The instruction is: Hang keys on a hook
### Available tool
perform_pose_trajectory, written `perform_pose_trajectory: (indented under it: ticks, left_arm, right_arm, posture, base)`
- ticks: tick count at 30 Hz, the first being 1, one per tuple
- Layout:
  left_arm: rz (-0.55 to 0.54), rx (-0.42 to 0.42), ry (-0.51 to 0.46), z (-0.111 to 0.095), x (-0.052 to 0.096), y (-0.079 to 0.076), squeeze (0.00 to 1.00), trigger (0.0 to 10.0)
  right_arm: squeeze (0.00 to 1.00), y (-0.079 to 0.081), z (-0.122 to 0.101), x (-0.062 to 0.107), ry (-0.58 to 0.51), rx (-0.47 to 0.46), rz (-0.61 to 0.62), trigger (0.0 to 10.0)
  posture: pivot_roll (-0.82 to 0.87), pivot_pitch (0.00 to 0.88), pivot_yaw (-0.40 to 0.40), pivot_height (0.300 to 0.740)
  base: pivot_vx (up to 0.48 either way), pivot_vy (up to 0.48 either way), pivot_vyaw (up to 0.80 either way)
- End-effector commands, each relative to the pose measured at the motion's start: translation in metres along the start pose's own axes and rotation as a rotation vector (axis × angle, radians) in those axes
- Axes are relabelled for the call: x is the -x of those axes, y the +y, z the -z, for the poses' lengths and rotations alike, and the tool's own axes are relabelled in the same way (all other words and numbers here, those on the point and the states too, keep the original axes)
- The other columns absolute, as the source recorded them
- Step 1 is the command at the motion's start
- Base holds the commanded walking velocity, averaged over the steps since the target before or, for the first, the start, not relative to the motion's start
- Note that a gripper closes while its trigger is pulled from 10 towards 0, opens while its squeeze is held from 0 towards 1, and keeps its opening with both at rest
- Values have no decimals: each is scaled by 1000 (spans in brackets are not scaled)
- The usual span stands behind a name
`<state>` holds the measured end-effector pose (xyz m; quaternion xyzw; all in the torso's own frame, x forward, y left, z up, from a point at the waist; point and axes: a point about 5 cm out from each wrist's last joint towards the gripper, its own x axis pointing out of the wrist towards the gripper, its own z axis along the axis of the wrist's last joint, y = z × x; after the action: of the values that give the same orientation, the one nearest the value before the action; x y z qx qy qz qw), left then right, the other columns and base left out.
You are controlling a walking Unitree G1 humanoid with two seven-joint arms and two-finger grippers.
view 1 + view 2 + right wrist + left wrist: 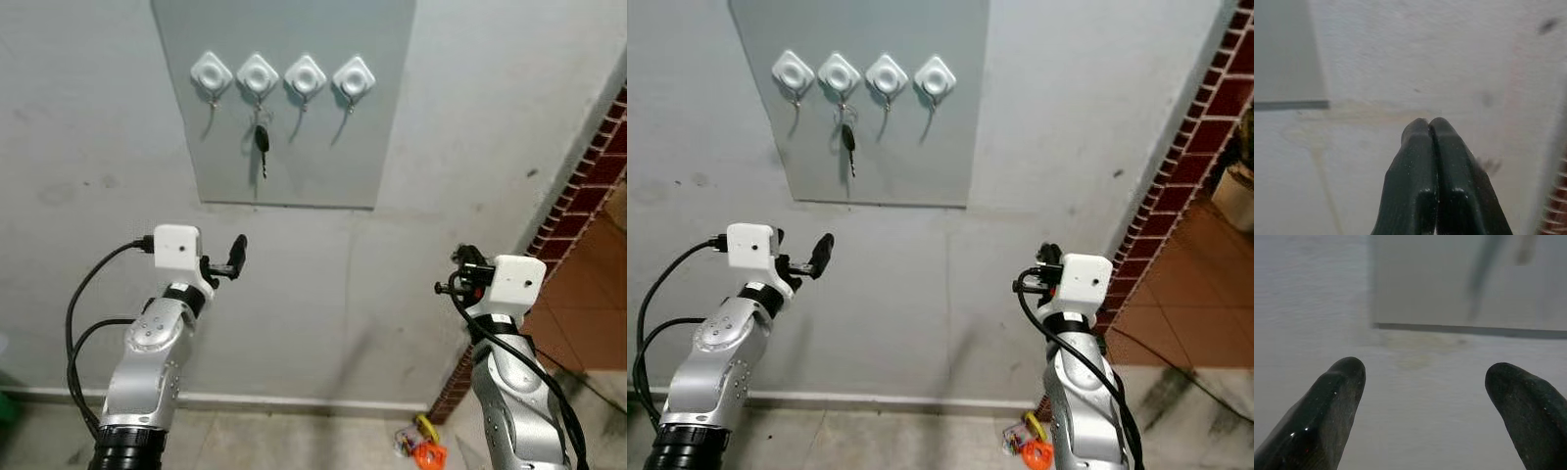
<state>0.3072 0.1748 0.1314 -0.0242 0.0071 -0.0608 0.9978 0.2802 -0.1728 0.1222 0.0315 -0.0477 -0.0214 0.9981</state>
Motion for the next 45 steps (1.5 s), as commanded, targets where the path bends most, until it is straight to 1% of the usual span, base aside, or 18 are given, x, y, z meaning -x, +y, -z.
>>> perform_pose_trajectory:
  ticks: [1, 6, 8, 9, 11, 13, 15, 17, 19, 20, 24, 27, 28, 30, 31, 34, 36, 45]
  left_arm:
    - [-9, -15, -2, -2, 0, 0, 0, 10000]
    - [25, -28, -10, -5, -1, -3, 0, 10000]
    - [77, -47, -36, -11, 0, -9, 0, 10000]
    - [128, -64, -60, -16, 1, -16, 0, 10000]
    - [142, -64, -66, -18, 1, -19, 0, 10000]
    - [203, -79, -110, -30, 0, -29, 0, 10000]
    - [208, -84, -114, -32, 0, -30, 0, 10000]
    - [242, -106, -137, -37, -2, -37, 0, 10000]
    - [280, -110, -158, -43, -4, -45, 0, 10000]
    - [280, -110, -158, -43, -4, -45, 0, 10000]
    - [341, -143, -200, -54, -6, -59, 0, 10000]
    - [346, -125, -222, -61, -10, -62, 0, 10000]
    - [345, -107, -235, -65, -13, -64, 0, 10000]
    - [352, -99, -244, -68, -14, -67, 0, 10000]
    - [369, -100, -251, -70, -14, -70, 0, 10000]
    - [400, -96, -262, -73, -13, -73, 0, 10000]
    - [433, -72, -266, -75, -13, -75, 0, 10000]
    - [426, -93, -321, -91, -18, -70, 0, 10000]
  right_arm:
    - [0, 3, -3, -1, -5, 6, -16, 10000]
    - [0, 3, -1, -1, 13, 13, -30, 10000]
    - [0, 2, -2, -2, 15, 11, -46, 10000]
    - [0, 2, -4, -3, 15, 8, -67, 10000]
    - [0, 2, -5, -4, 13, 11, -77, 10000]
    - [0, 8, -13, -6, -21, -1, -203, 10000]
    - [0, 8, -14, -7, -26, 6, -208, 10000]
    - [0, 5, -18, -12, -30, 19, -202, 10000]
    - [0, 4, -23, -16, -46, 26, -221, 10000]
    - [0, 4, -23, -16, -46, 26, -221, 10000]
    - [0, 5, -33, -25, -73, 34, -263, 10000]
    - [0, 8, -40, -30, -93, 22, -280, 10000]
    - [0, 14, -44, -32, -108, 7, -300, 10000]
    - [0, 20, -47, -34, -117, -10, -322, 10000]
    - [0, 27, -49, -35, -128, -15, -349, 10000]
    - [0, 34, -52, -36, -140, -26, -377, 10000]
    - [0, 40, -56, -38, -153, -42, -398, 10000]
    - [0, 57, -76, -45, -224, -65, -473, 10000]
  posture:
    - [16, 0, 15, 740]
    - [16, 3, 15, 740]
    - [17, 5, 14, 740]
    - [18, 8, 12, 740]
    - [18, 8, 12, 740]
    - [15, 12, 9, 740]
    - [15, 12, 9, 740]
    - [16, 14, 6, 740]
    - [17, 15, 4, 740]
    - [17, 15, 4, 740]
    - [14, 14, 3, 740]
    - [13, 13, 2, 740]
    - [13, 13, 2, 740]
    - [7, 10, 5, 740]
    - [7, 10, 5, 740]
    - [9, 8, 5, 740]
    - [9, 4, 6, 740]
    - [12, 0, 4, 740]
  base:
    - [0, 0, 0]
    - [0, 0, 0]
    - [0, 0, 0]
    - [0, 0, 0]
    - [0, 0, 0]
    - [0, 0, 0]
    - [0, 0, 0]
    - [0, 0, 0]
    - [0, 0, 0]
    - [0, 0, 0]
    - [0, 0, 0]
    - [0, 0, 0]
    - [0, 0, 0]
    - [0, 0, 0]
    - [0, 0, 0]
    - [0, 0, 0]
    - [0, 0, 0]
    - [0, 0, 0]
